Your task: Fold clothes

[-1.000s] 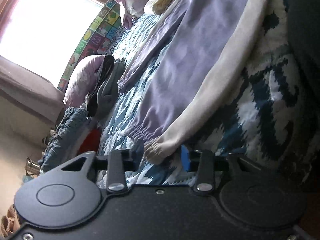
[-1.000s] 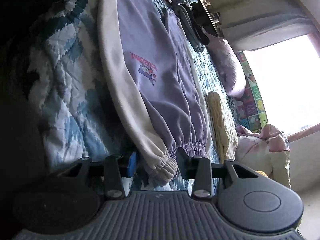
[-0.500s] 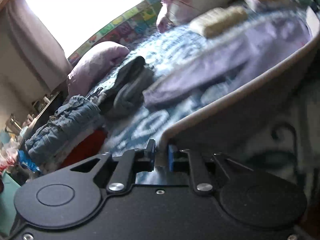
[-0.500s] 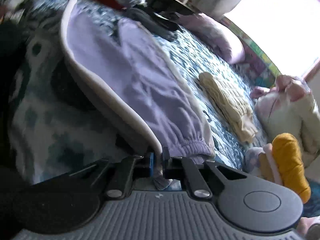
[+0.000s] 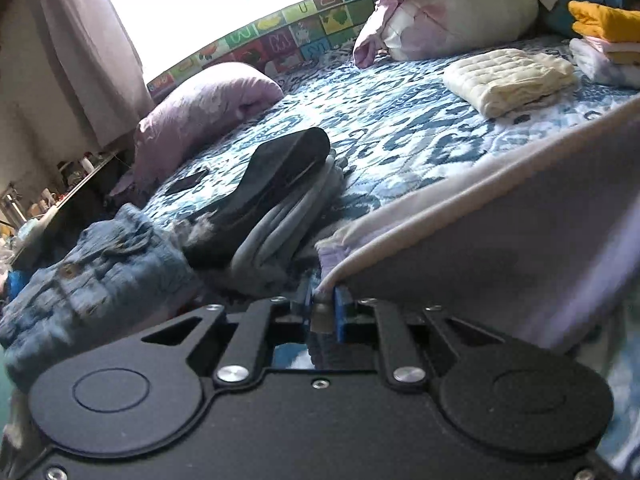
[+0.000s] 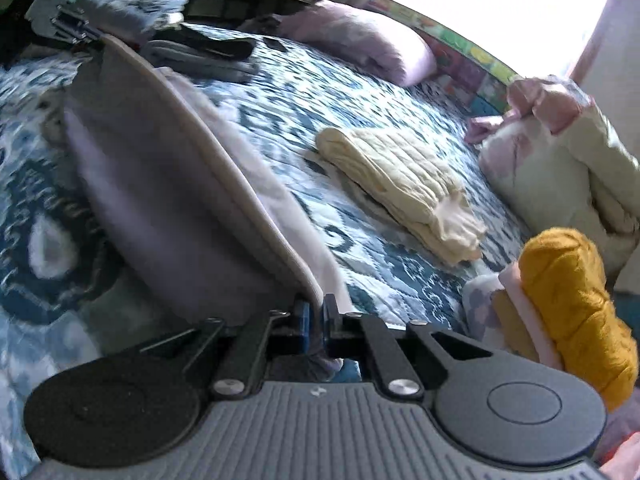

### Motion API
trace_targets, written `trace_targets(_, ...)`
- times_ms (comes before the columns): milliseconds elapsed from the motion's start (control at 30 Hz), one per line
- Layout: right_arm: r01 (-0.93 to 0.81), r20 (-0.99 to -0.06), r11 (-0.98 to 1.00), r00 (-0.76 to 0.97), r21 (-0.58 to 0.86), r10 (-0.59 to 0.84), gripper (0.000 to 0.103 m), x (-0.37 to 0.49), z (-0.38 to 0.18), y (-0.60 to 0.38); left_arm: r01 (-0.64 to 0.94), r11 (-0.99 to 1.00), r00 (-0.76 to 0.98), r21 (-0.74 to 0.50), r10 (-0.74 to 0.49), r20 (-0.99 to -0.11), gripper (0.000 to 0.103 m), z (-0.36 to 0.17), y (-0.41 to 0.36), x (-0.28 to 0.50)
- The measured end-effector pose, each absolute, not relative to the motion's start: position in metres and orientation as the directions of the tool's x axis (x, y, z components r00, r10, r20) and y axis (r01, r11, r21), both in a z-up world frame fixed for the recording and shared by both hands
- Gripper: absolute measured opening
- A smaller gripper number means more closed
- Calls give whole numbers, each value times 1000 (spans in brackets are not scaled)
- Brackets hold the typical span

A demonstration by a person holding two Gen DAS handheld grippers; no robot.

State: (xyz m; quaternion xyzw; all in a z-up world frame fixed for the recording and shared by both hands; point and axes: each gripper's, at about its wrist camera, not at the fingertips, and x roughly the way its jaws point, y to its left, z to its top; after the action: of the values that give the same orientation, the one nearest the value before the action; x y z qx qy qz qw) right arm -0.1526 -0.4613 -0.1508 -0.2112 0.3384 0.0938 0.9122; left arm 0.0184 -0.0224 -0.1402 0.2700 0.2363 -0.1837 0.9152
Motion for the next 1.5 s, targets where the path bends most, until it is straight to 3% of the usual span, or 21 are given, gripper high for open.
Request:
trace_targets(433, -207, -687, 948, 726, -241, -16, 6, -100, -164, -488, 475, 787, 791, 393, -185, -584, 10, -126, -54, 87)
trace_targets(1167, -85, -766, 987, 640, -137, -51, 7, -51, -194, -508, 514, 800, 662, 310, -139, -737, 11, -160, -80, 154)
trace_targets(1200, -78, -771, 988, 634, -132, -53, 10, -49, -196, -508, 510, 802, 660, 309, -136, -738, 14, -161, -80, 156)
trace_targets(1267, -63, -782, 991, 621, -122, -57, 21, -45, -200, -510, 443, 847, 697, 294, -119, -707, 41, -152, -71, 156)
trace_targets(1300, -40, -781, 991, 620, -130, -77, 31, -44, -199, -510, 397, 881, 720, 258, -124, -683, 44, -145, -59, 152)
trace_targets(1367, 2, -755, 995, 651, -103, -79, 38, -52, -189, -513, 302, 937, 764, 174, -129, -632, 44, -132, -34, 143)
trace_targets(1500, 35, -679, 996, 729, -79, -80, 39, -80, -163, -511, 236, 971, 814, 40, -175, -554, 42, -123, -3, 115)
